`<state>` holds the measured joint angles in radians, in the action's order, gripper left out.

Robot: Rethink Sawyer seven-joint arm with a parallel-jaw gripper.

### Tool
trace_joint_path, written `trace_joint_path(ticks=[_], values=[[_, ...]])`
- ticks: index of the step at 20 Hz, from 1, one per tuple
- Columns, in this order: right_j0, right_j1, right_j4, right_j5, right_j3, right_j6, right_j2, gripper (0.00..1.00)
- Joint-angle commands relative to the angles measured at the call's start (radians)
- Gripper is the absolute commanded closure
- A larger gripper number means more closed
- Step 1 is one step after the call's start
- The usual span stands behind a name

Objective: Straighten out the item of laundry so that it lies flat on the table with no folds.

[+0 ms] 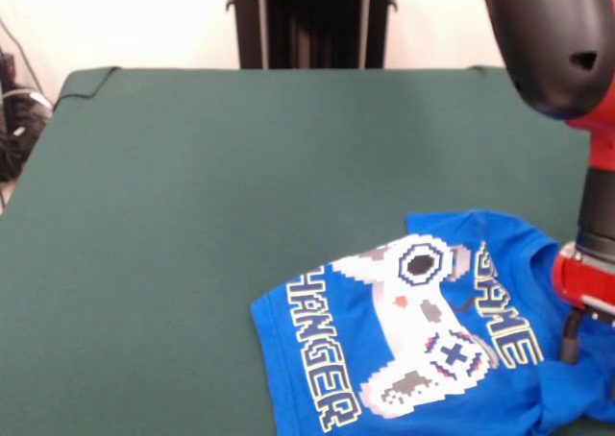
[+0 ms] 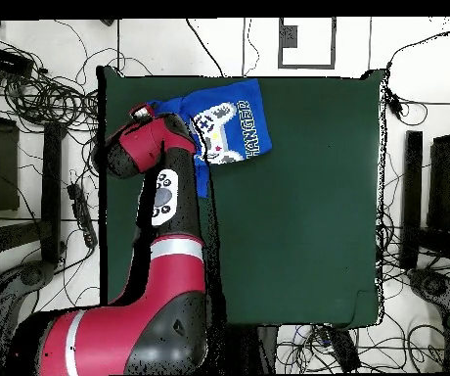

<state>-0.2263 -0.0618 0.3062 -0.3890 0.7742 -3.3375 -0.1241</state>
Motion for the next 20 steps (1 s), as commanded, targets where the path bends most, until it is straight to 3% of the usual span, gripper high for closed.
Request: trace_joint_path(ticks=[1, 8, 14, 20], values=[[-0.023, 0.081, 0.044, -0.006, -0.045, 0.092, 0.028, 0.00], [-0.020, 0.082, 0.037, 0.065, -0.061, 0.100, 0.063, 0.00], [0.014, 0.040, 0.028, 0.165, -0.023, 0.153, 0.163, 0.00], [0.003, 0.075, 0.032, 0.216, -0.084, 0.120, 0.169, 0.00]])
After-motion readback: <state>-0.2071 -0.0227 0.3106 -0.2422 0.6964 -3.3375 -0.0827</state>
